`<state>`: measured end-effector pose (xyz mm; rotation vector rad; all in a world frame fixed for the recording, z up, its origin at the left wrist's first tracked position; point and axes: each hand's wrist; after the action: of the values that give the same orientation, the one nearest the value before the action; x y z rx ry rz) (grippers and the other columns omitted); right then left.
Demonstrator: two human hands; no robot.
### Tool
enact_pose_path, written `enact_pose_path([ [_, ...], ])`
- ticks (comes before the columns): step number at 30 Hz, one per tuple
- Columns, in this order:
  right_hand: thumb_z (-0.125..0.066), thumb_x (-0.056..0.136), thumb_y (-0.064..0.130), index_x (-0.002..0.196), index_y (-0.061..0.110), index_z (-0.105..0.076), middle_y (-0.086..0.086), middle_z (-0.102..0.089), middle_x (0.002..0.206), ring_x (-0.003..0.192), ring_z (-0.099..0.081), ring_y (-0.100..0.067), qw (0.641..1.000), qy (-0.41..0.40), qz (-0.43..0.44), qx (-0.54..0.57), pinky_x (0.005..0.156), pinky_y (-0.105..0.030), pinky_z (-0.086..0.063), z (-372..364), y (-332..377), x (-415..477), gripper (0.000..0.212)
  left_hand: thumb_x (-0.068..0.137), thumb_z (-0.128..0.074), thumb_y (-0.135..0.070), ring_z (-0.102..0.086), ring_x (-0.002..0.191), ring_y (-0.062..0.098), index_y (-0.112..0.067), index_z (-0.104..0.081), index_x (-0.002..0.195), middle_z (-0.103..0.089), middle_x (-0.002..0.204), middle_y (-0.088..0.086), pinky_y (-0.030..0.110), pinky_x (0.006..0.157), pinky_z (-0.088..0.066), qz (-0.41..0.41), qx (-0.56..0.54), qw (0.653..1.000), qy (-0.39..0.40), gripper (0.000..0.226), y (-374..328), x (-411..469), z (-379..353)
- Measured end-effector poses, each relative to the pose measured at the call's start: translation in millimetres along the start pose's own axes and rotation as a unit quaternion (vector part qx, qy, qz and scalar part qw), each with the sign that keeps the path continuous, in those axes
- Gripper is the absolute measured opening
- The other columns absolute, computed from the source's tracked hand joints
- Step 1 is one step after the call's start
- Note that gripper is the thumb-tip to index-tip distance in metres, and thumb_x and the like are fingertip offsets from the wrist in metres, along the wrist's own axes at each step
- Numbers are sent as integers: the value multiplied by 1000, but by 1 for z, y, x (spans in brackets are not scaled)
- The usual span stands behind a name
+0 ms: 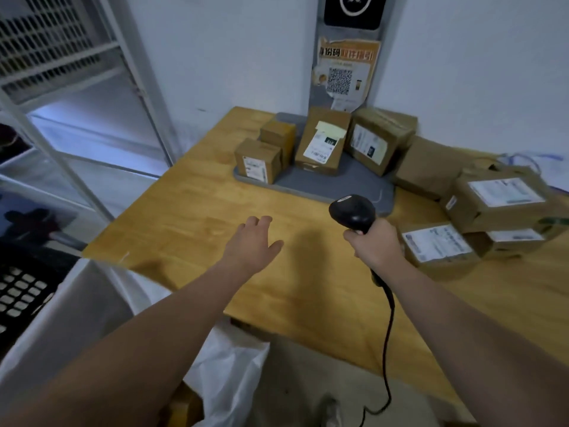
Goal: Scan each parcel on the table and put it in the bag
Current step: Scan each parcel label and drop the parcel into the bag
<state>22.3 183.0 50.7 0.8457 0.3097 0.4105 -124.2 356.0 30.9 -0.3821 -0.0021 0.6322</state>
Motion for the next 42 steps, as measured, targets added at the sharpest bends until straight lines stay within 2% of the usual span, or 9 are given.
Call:
enact_pose_path([
  [11, -66, 80, 14, 81, -3, -64, -11, -61, 63, 62, -62, -26, 996, 66, 48, 37, 59, -31, -45, 8, 33, 125, 17, 94, -57, -36, -38, 129, 32, -13, -35, 144, -39, 142, 12, 41, 103, -38, 34, 50, 998, -31, 59, -4, 124, 29],
  [16, -66, 81, 12, 66, -2, -61, -14, -60, 58, 54, -60, -20, 994, 78, 33, 69, 56, -29, -47, -21, 61, 178, 21, 90, -62, -29, -33, 132, 33, -14, -34, 145, -33, 146, 14, 38, 103, -34, -5, 98, 995, -29, 64, 24, 200, 49],
  [19, -65, 84, 11, 71, 3, -60, -5, -58, 56, 49, -57, -11, 993, 89, 9, 81, 48, -20, -43, -42, 74, 203, 17, 88, -65, -30, -25, 139, 32, -14, -28, 148, -23, 152, 15, 36, 109, -30, -17, 148, 989, 0, 72, 45, 245, 57],
  [25, -67, 85, 13, 77, 4, -63, -8, -61, 60, 51, -60, -15, 990, 101, -37, 91, 56, -30, -50, -86, 78, 232, 12, 83, -73, -33, -1, 148, 32, -19, -4, 154, 8, 161, 12, 43, 119, -17, -10, 191, 979, 68, 100, 84, 303, 50],
  [31, -67, 86, 12, 78, 7, -63, -3, -61, 60, 42, -58, -3, 991, 90, -54, 84, 50, -22, -48, -102, 71, 242, 10, 80, -72, -38, -26, 137, 34, -14, 4, 154, -5, 160, 10, 36, 112, -25, -44, 208, 972, 95, 109, 104, 318, 37],
  [35, -69, 84, 14, 88, 2, -67, -8, -68, 68, 54, -64, -11, 989, 91, -57, 103, 66, -37, -58, -102, 63, 235, 13, 71, -78, -46, -29, 133, 31, -18, -16, 151, -27, 148, 6, 42, 107, -27, -38, 122, 990, 64, 105, 102, 293, 30],
  [38, -73, 84, 19, 98, 10, -67, -1, -67, 77, 75, -66, -14, 977, 79, -63, 187, 67, -26, -54, -90, 60, 219, 17, 68, -82, -48, -31, 128, 28, -21, -26, 148, -34, 137, 5, 41, 105, -32, -12, -20, 997, 73, 101, 92, 264, 21],
  [40, -72, 86, 20, 98, 16, -66, 4, -65, 80, 78, -62, -6, 965, 72, -58, 246, 62, -14, -46, -77, 59, 206, 14, 66, -85, -42, -41, 123, 24, -18, -36, 141, -39, 129, 4, 28, 92, -42, 19, -195, 977, 83, 94, 80, 243, 15],
  [42, -71, 87, 19, 90, 20, -66, 5, -65, 81, 80, -60, -5, 949, 80, -70, 298, 68, -18, -44, -63, 56, 191, 6, 69, -85, -35, -53, 111, 18, -17, -42, 135, -47, 122, 2, 20, 77, -47, 51, -345, 935, 66, 81, 64, 220, 13],
])
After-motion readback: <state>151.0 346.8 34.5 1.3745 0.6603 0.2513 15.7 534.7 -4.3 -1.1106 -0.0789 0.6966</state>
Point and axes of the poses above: each hand's wrist, its own x-axis towards the middle knuckle, its own z-axis out of the back of the hand, y = z × x
